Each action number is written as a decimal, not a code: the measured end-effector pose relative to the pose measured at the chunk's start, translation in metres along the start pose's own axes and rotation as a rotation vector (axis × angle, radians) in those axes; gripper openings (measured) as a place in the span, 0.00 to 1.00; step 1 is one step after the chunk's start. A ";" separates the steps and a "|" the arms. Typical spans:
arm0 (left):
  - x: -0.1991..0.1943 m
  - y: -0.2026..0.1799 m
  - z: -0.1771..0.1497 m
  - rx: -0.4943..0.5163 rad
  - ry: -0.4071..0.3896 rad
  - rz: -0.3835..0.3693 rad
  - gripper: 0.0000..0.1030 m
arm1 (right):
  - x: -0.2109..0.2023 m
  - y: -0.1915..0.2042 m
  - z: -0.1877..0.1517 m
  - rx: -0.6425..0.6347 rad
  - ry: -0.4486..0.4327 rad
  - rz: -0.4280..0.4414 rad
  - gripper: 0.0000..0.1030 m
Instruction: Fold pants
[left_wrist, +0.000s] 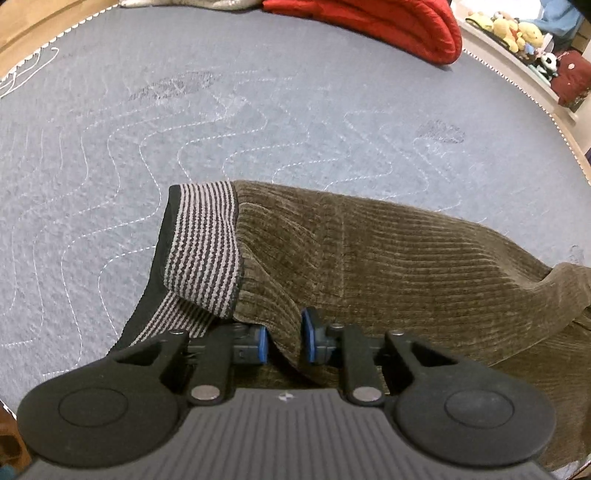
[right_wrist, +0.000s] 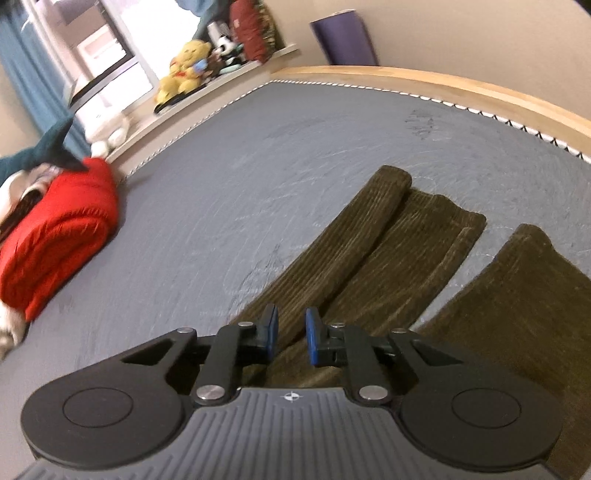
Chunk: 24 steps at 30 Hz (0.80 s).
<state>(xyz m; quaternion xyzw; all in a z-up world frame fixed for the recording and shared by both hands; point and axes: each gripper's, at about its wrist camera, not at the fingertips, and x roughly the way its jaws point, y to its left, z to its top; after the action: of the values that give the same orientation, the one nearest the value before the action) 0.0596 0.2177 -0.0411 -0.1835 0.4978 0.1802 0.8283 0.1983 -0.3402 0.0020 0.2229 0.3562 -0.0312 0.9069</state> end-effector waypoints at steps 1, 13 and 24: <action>0.001 0.000 0.000 -0.002 0.006 0.003 0.22 | 0.005 -0.003 0.003 0.019 0.002 0.001 0.17; 0.017 0.001 0.007 0.001 0.027 0.004 0.21 | 0.093 -0.054 0.023 0.294 0.121 0.008 0.37; 0.011 0.006 0.014 -0.018 0.000 -0.017 0.18 | 0.121 -0.030 0.020 0.252 0.095 0.003 0.08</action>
<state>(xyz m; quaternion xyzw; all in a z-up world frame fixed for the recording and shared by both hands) 0.0719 0.2310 -0.0458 -0.1955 0.4947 0.1775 0.8280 0.2940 -0.3633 -0.0763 0.3370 0.3917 -0.0637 0.8538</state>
